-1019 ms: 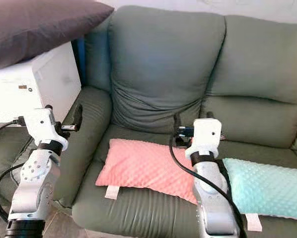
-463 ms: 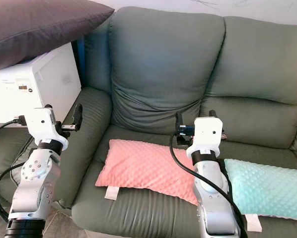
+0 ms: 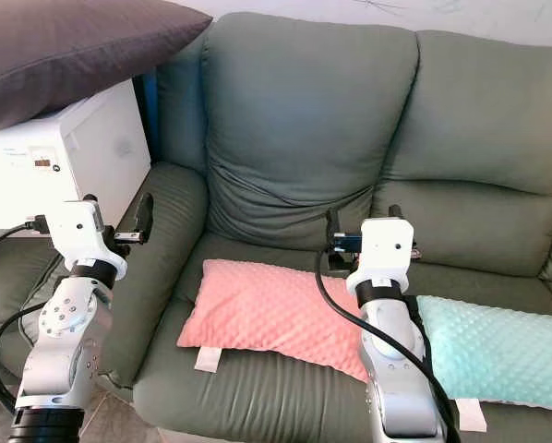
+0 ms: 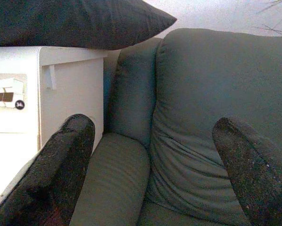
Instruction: Move the pillow to the sofa
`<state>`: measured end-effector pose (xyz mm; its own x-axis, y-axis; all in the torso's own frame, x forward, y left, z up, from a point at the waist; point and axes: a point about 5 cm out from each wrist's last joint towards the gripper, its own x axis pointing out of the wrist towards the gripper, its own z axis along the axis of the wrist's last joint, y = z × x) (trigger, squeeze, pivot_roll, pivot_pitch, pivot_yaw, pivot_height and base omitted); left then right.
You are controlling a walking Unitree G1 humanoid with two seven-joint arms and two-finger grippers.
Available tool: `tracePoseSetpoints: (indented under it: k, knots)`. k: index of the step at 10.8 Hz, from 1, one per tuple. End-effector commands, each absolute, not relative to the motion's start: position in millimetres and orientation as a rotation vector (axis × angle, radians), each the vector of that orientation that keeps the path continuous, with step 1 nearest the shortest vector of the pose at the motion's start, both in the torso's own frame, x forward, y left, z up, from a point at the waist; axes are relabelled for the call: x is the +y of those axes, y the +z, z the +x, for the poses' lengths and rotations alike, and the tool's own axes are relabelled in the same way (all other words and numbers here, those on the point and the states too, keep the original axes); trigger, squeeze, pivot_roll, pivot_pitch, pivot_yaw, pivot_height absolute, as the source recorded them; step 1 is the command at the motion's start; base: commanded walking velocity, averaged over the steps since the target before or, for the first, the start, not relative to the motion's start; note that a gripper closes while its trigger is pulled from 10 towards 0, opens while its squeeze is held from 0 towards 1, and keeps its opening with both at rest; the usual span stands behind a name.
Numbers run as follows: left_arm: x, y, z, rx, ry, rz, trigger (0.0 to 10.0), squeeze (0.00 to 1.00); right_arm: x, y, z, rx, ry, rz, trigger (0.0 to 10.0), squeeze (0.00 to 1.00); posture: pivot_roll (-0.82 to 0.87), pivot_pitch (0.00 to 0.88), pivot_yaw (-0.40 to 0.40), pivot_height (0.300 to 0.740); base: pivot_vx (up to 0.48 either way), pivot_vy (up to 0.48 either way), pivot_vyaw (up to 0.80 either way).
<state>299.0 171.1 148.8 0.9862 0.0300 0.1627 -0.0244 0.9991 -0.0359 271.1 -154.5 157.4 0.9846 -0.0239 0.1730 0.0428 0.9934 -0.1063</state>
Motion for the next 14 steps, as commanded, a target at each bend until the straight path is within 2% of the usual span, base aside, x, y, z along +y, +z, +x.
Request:
tracePoseSetpoints:
  k: [1,14]
  knots:
    - [170.7,147.5,299.5,-0.151,0.024,-0.026,10.0,0.32,-155.4,164.1,270.7,-0.196,-0.039,-0.114,10.0,0.00,-0.10,0.003,-0.020,0.740,0.000,0.000,0.00]
    - [170.7,147.5,299.5,-0.151,0.024,-0.026,10.0,0.32,-155.4,164.1,270.7,-0.196,-0.039,-0.114,10.0,0.00,-0.10,0.003,-0.020,0.740,0.000,0.000,0.00]
